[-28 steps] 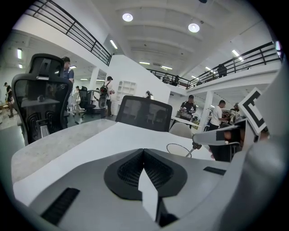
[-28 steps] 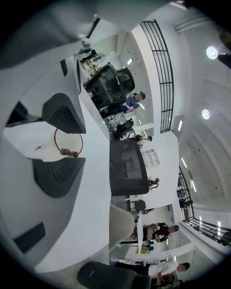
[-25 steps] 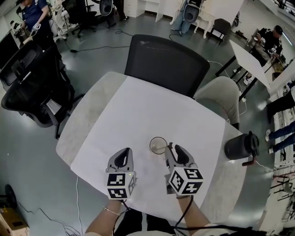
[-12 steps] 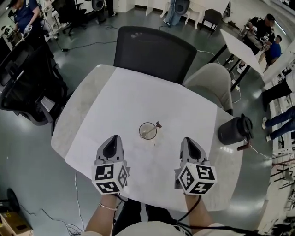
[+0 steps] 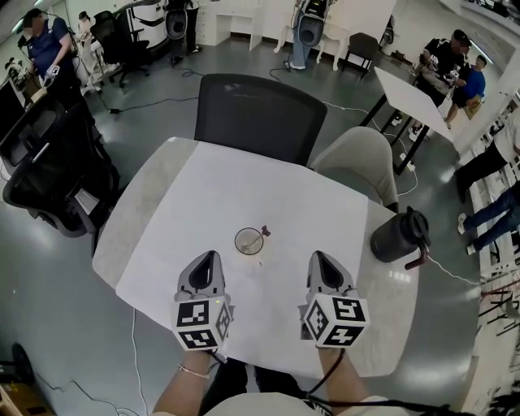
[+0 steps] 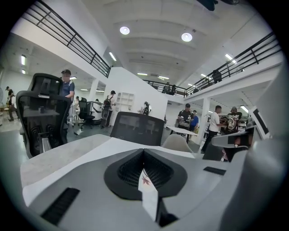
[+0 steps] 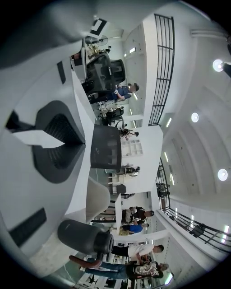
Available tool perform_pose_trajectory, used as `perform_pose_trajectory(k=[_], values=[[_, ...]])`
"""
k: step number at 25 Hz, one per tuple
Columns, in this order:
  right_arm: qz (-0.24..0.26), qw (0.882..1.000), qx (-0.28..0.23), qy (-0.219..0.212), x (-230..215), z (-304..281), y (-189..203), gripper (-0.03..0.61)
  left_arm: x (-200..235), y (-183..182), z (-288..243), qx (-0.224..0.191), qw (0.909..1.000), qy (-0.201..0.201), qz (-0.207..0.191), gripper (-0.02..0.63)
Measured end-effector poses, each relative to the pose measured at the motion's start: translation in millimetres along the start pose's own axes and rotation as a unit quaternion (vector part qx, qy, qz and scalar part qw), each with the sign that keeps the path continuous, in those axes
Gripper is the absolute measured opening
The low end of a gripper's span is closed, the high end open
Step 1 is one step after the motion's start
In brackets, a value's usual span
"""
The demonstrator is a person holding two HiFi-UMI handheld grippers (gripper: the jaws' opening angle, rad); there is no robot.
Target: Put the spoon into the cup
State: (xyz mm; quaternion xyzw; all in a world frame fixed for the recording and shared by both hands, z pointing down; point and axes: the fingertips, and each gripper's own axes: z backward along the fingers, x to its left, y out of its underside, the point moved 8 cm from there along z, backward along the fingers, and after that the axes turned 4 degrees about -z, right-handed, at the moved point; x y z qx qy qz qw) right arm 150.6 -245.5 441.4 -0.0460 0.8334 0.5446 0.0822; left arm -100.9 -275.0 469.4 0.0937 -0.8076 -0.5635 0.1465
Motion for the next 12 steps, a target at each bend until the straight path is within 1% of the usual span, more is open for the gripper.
perform_pose_trajectory(k=[6,12], values=[[-0.003,1.0,-0.005,0.002,-9.0,1.3,-5.2,0.031,-2.9,-3.8,0.4,-0.005,1.0,-0.005,0.0,0.018],[-0.002,1.0,-0.008,-0.004,-10.1,-2.5,-8.8,0.031,-4.1,-5.7,-2.4,-0.005,0.9999,-0.01,-0.002,0.018]])
